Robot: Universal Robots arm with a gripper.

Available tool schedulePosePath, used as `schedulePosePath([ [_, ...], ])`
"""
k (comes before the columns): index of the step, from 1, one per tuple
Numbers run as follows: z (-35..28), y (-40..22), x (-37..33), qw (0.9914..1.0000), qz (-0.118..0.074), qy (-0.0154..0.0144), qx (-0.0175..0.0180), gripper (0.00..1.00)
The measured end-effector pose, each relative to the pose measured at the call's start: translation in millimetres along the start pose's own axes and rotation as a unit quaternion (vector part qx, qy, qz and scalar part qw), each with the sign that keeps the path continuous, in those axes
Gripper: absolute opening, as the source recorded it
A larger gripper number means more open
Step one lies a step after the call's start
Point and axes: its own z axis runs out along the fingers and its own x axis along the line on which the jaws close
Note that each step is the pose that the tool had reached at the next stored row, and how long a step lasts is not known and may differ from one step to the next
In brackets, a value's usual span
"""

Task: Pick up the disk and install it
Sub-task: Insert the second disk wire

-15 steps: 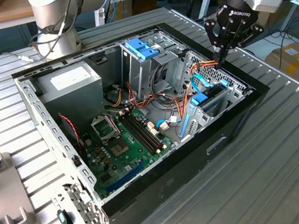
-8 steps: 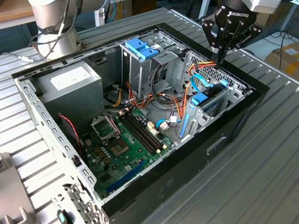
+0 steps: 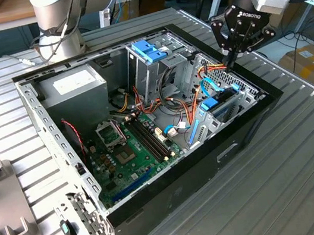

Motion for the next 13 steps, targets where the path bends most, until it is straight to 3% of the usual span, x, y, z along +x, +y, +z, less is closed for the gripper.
schedulePosePath([
  [2, 0.1, 0.0, 0.0, 0.99988, 0.016, -0.0001, 0.0004, 0.16],
  [9, 0.1, 0.0, 0.0, 0.99983, 0.019, -0.0001, 0.0004, 0.16],
  [13, 0.2, 0.0, 0.0, 0.99912, 0.042, -0.0003, 0.0010, 0.16],
])
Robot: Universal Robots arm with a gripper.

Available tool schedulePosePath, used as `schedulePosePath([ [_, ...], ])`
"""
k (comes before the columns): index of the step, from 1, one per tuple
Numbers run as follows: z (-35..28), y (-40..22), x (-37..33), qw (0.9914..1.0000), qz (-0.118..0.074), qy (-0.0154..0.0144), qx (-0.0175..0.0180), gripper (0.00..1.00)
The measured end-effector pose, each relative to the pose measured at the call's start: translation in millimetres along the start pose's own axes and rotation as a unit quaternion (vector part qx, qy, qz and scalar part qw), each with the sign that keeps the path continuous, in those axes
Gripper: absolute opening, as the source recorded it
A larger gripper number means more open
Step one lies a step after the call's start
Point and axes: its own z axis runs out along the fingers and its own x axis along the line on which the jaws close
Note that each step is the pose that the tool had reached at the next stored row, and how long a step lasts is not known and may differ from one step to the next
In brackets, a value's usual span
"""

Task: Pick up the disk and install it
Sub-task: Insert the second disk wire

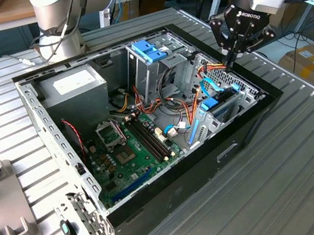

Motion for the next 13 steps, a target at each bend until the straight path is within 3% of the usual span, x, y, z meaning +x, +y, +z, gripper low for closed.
schedulePosePath([
  [5, 0.1, 0.0, 0.0, 0.99914, 0.042, -0.0003, 0.0010, 0.16],
  [10, 0.3, 0.0, 0.0, 0.99669, 0.081, -0.0006, 0.0019, 0.16],
  [11, 0.4, 0.0, 0.0, 0.99565, 0.093, -0.0006, 0.0021, 0.16],
  [13, 0.4, 0.0, 0.0, 0.99437, 0.106, -0.0007, 0.0024, 0.16],
])
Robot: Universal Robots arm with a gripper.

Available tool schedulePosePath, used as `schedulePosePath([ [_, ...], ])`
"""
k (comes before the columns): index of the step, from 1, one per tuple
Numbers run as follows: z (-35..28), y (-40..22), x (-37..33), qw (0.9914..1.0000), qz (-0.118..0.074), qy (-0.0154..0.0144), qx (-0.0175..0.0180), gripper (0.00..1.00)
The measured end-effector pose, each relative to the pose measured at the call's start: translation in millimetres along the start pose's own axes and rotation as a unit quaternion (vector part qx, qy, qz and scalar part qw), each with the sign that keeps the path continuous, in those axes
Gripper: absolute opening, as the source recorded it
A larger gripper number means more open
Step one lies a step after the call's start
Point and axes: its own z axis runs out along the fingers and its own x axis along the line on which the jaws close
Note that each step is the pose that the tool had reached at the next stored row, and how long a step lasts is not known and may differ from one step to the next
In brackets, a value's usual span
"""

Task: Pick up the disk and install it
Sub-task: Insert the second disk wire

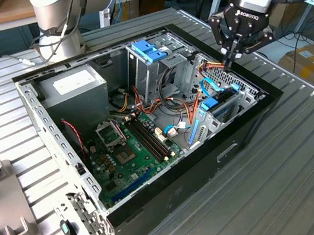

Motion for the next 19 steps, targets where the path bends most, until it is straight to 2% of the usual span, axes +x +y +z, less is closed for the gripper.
schedulePosePath([
  [4, 0.2, 0.0, 0.0, 0.99953, 0.031, -0.0002, 0.0007, 0.16],
  [6, 0.3, 0.0, 0.0, 0.99889, 0.047, -0.0003, 0.0010, 0.16],
  [9, 0.4, 0.0, 0.0, 0.99735, 0.073, -0.0005, 0.0016, 0.16],
  [12, 0.7, 0.0, 0.0, 0.99482, 0.102, -0.0007, 0.0023, 0.16],
  [16, 1.0, 0.0, 0.0, 0.99075, 0.136, -0.0009, 0.0031, 0.16],
  [17, 1.1, 0.0, 0.0, 0.98911, 0.147, -0.0010, 0.0034, 0.16],
  [18, 1.3, 0.0, 0.0, 0.98680, 0.162, -0.0011, 0.0037, 0.16],
  [19, 1.3, 0.0, 0.0, 0.98590, 0.167, -0.0011, 0.0038, 0.16],
])
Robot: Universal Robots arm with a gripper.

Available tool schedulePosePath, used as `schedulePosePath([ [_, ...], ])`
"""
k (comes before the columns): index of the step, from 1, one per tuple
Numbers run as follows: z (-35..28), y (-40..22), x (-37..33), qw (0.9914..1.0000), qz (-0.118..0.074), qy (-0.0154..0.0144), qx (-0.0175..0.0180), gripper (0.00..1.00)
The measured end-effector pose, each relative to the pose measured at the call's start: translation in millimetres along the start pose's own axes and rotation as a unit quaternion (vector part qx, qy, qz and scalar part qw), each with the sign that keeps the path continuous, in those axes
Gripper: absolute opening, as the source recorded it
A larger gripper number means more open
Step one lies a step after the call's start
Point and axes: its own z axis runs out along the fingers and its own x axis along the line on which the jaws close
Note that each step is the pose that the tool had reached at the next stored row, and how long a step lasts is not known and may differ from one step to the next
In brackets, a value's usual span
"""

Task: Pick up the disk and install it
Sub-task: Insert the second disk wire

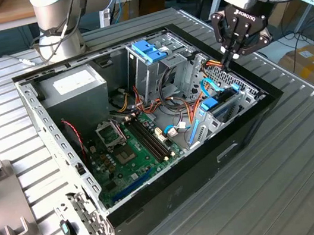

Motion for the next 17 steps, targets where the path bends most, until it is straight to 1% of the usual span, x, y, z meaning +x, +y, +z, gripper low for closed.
schedulePosePath([
  [1, 0.0, 0.0, 0.0, 0.99997, 0.008, 0.0000, 0.0002, 0.16],
  [2, 0.0, 0.0, 0.0, 0.99996, 0.009, 0.0000, 0.0002, 0.16],
  [17, 0.1, 0.0, 0.0, 0.99993, 0.012, -0.0001, 0.0003, 0.16],
])
